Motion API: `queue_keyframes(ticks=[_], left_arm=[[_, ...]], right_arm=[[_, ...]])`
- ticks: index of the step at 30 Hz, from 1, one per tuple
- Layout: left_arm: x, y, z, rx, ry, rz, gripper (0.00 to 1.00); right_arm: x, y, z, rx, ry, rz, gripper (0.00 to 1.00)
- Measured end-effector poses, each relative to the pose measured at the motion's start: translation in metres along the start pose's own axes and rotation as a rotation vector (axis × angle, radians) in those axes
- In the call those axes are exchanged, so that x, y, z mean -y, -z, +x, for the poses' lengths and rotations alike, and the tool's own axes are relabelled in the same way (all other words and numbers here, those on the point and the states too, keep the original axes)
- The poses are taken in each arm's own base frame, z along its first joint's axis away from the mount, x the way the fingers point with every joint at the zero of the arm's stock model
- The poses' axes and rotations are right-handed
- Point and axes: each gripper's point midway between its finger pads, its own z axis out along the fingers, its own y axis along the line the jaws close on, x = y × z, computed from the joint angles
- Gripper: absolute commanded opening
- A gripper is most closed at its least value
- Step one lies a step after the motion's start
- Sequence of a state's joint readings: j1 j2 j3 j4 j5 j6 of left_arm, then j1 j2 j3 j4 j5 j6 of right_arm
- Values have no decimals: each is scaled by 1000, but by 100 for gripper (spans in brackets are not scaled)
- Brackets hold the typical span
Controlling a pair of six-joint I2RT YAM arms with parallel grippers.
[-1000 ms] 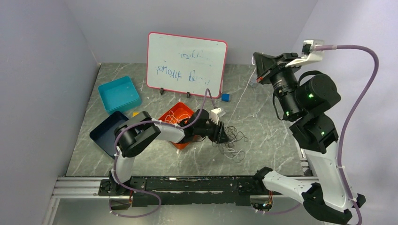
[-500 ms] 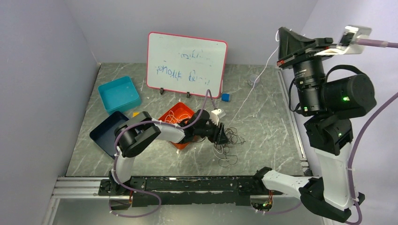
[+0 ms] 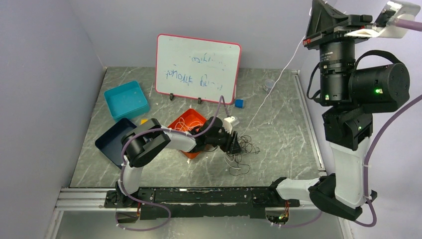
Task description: Untangle the cables
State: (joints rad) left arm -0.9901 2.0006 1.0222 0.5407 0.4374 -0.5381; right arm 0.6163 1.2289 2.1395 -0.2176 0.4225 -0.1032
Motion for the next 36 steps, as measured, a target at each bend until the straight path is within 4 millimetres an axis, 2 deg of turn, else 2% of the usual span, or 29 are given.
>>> queue_keyframes(ticks=[6,13,20,26,36], left_arm=[[0,0,0,2,0,-3,46],[-1,0,-1,4,-5,-7,39],[-4,0,1,3,-4,-15,41],[-10,2,10,-16,8,-39,42],[-12,3,13,-19,12,-49,41]], right_arm=[[2,-15,-10,45,56,30,0],[10,-20,-28,112,124,78,0],[16,-26,-52,200,187,118,0],[22,-26,-73,279,246,155,0],[34,-21,-107,391,350,231,0]])
